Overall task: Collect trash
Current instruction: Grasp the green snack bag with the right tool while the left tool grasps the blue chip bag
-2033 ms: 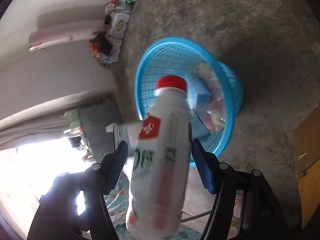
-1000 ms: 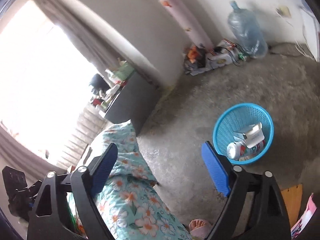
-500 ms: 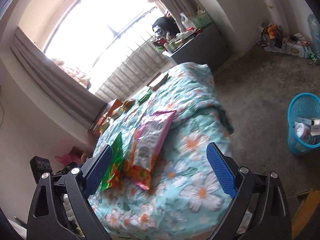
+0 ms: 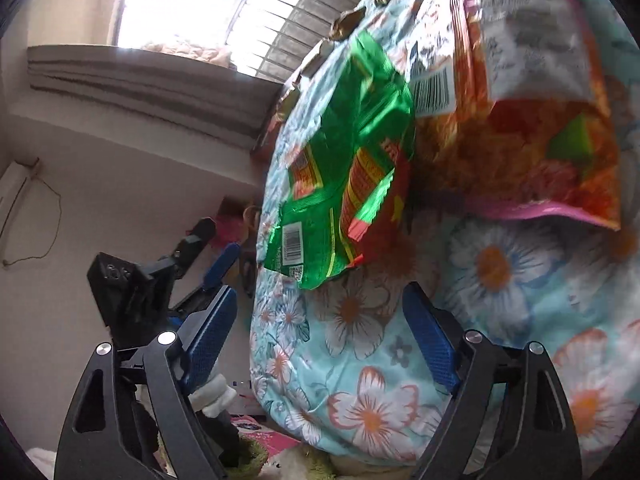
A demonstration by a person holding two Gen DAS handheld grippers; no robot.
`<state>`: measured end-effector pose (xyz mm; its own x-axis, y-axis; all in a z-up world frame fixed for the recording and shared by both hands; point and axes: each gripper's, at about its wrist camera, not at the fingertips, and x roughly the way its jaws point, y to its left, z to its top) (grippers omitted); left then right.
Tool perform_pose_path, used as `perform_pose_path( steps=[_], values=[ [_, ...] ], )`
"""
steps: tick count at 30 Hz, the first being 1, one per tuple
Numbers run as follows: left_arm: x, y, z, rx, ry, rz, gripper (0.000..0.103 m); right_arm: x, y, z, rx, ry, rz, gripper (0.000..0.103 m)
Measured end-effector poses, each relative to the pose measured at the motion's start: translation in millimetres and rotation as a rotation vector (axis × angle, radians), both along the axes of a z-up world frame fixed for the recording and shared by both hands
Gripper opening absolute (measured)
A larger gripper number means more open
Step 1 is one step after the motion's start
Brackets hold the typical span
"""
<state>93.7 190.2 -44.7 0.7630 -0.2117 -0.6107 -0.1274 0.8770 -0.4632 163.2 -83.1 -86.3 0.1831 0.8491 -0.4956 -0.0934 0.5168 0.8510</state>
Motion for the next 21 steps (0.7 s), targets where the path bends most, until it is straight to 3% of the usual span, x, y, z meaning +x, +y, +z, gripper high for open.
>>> perform_pose_path(
  steps=[3, 15, 19, 21],
  values=[
    [-4, 6, -2, -0.007, -0.003, 0.005, 0.067, 2, 24, 0, -0.084, -0.054, -0.029, 0.070],
    [-11, 17, -10, -0.055, -0.010, -0.010, 0.067, -7, 34, 8, -0.236, -0.001, -0.303, 0.062],
    [-8, 16, -9, -0.026, -0.018, -0.011, 0.067, -7, 26, 12, -0.278, -0.018, -0.359, 0.062],
    [-4, 15, -10, -0.019, -0.013, -0.018, 0.067, -2, 24, 10, -0.274, -0.017, -0.368, 0.053]
  ],
)
